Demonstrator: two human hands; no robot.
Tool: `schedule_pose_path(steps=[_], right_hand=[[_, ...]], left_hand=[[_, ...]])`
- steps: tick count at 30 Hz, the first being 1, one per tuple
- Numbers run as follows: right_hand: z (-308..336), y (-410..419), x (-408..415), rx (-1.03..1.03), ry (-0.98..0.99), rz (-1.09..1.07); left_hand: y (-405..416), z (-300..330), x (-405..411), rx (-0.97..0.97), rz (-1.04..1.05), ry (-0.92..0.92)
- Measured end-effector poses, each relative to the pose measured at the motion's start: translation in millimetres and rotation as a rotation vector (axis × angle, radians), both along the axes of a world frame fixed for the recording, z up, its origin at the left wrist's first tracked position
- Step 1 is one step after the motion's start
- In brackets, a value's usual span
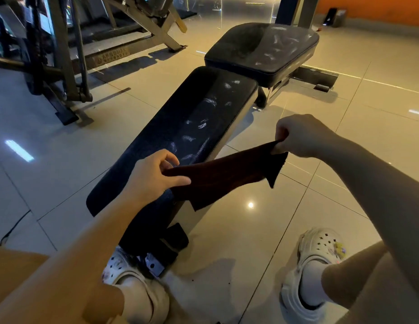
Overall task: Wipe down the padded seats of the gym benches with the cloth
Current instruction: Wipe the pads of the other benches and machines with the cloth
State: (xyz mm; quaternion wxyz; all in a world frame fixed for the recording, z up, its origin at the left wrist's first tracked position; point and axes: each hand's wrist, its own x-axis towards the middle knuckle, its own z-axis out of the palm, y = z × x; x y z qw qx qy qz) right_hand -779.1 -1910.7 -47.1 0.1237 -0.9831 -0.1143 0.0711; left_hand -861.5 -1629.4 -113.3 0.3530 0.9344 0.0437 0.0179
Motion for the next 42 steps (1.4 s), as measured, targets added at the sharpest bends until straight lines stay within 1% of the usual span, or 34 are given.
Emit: schedule_pose_path(steps=[3,5,9,12,14,15,17,18,19,21,24,26,29,31,33,35,36,38,39,42], right_hand=[[-1,3,-2,-0.021,0.063,0.027],[-5,5,-3,-0.047,0.101,0.068],[-14,12,-7,-0.165,0.139,0.2],[-10,12,-7,-0.121,0.184,0.209],[-7,10,-9,-0.048,0.206,0.194],[-7,10,-11,-0.018,0.202,0.184],[-8,10,-13,0.044,0.173,0.153],[-9,9,-14,0.081,0.169,0.135],[-10,8,-15,0.128,0.176,0.114],[-13,5,-14,0.224,0.215,0.073],[-17,0,-15,0.269,0.253,0.071],[-22,-2,-16,0.307,0.324,0.1],[-31,-2,-17,0.351,0.42,0.124],[-48,3,-15,0.366,0.366,0.037],[-79,16,-13,0.415,0.185,-0.157],[-116,40,-18,0.538,-0.003,-0.357],[-132,55,-24,0.662,-0.05,-0.446],[-160,87,-30,0.933,-0.043,-0.6],[-172,103,-29,1.012,-0.034,-0.656],[-195,148,-14,1.156,-0.011,-0.769]], left_hand=[[0,-2,-3,0.112,0.02,-0.146],[5,-1,-2,0.142,0.023,-0.214],[17,7,1,0.136,-0.004,-0.254],[22,13,4,0.162,-0.027,-0.281],[27,13,6,0.165,-0.044,-0.221],[29,12,6,0.13,-0.046,-0.145],[30,6,4,-0.049,-0.027,0.031],[29,3,3,-0.151,-0.009,0.085],[27,0,1,-0.237,0.013,0.109],[25,-2,-4,-0.285,0.032,0.127],[22,-5,-12,-0.146,0.033,0.147],[22,-9,-18,-0.046,0.032,0.133],[25,-23,-27,-0.022,0.035,0.164],[27,-33,-34,-0.012,0.036,0.212],[28,-45,-42,0.037,0.013,0.247],[30,-57,-48,0.069,0.026,0.262],[31,-62,-50,0.083,0.052,0.26],[36,-68,-51,0.099,0.133,0.245],[39,-70,-51,0.098,0.173,0.233],[45,-74,-48,0.097,0.269,0.218]])
